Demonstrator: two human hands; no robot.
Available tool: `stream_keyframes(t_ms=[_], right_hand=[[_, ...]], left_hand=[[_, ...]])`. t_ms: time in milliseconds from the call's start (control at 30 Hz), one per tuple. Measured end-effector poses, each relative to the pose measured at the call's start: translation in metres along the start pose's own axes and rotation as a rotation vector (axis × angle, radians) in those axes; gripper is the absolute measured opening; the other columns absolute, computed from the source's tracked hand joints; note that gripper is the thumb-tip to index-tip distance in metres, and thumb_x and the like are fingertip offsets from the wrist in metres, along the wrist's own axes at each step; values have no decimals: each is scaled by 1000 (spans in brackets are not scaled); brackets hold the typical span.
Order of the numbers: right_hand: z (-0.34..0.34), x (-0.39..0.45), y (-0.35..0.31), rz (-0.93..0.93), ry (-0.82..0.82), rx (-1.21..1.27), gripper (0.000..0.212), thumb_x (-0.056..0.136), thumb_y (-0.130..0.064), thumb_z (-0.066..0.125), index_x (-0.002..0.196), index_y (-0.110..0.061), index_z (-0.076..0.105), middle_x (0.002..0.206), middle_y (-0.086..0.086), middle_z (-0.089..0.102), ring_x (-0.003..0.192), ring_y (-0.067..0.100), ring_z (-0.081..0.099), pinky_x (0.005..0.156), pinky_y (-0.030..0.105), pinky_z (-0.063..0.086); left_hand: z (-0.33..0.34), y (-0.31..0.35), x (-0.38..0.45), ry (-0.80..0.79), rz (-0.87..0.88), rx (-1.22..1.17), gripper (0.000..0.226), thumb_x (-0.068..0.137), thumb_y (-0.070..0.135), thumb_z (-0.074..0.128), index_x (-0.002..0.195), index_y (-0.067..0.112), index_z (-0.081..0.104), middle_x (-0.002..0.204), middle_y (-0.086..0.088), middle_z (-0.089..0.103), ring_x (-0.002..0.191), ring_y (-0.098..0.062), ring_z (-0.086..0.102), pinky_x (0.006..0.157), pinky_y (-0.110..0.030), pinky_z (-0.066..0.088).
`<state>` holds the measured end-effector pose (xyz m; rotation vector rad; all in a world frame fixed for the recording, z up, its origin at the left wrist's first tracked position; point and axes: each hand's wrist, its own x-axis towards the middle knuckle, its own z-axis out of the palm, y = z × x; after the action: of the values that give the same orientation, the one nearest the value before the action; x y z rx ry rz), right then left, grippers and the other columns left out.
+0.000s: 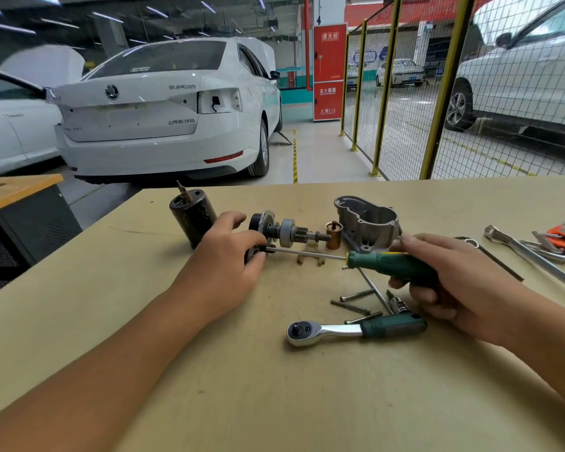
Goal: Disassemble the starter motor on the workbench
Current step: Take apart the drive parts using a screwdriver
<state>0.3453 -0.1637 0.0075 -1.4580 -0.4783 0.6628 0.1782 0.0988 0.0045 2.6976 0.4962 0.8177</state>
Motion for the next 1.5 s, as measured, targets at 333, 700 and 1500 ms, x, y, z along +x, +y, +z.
stream_keyframes(t_ms=[333, 700, 1500], right_hand=[[1, -2, -2, 12, -33, 10, 36, 74, -35, 80, 101, -13, 72, 87, 14, 69, 52, 16, 46, 39, 23, 34], [-4, 3, 2, -31, 20, 153, 48, 60, -10, 82, 105, -11, 67, 82, 11, 67, 52, 15, 44, 41, 24, 37], [-3, 0, 0, -10, -16, 67, 41, 70, -22, 79, 107, -8, 67, 89, 26, 67, 52, 18, 45, 42, 25, 38]], left_hand=[[0, 0, 0, 0, -4, 0, 21, 93, 15, 72, 114, 14, 77, 143, -14, 51, 137, -29, 48, 109, -33, 37], [0, -2, 0, 3, -5, -2, 21, 93, 16, 73, 114, 16, 77, 142, -13, 51, 136, -30, 48, 107, -33, 38], [-1, 0, -1, -9, -11, -8, 24, 94, 19, 72, 117, 18, 76, 144, -11, 49, 137, -28, 48, 112, -37, 40]])
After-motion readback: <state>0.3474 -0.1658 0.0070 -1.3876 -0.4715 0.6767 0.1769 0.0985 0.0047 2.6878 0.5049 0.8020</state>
